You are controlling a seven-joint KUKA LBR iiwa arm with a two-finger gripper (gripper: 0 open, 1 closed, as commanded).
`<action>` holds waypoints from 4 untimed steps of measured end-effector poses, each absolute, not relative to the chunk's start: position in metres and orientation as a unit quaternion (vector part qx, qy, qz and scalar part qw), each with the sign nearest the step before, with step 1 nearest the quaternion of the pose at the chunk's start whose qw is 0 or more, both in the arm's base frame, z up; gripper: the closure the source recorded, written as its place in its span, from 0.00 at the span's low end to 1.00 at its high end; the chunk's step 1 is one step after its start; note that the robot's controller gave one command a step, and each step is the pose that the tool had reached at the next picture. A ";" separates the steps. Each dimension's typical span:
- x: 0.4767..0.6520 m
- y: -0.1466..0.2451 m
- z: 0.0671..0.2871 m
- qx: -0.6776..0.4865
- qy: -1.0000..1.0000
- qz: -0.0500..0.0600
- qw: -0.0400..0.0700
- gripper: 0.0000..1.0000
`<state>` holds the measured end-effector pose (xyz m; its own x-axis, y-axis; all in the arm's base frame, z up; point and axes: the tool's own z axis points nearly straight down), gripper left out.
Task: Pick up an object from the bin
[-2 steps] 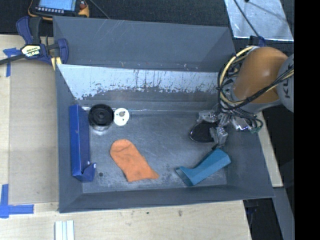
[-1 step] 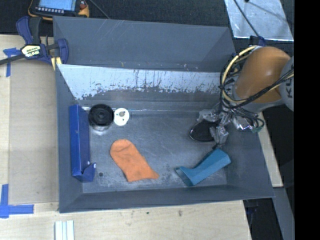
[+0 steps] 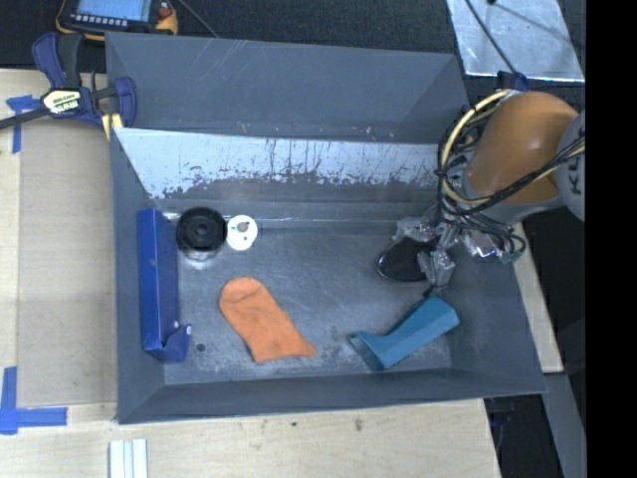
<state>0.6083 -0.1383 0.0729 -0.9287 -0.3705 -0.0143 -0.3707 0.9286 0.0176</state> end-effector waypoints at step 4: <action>0.598 -0.143 0.154 -0.193 0.981 -0.004 0.009 1.00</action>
Offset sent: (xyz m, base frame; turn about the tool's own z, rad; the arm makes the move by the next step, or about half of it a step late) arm -0.0051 -0.0023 -0.0029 0.0197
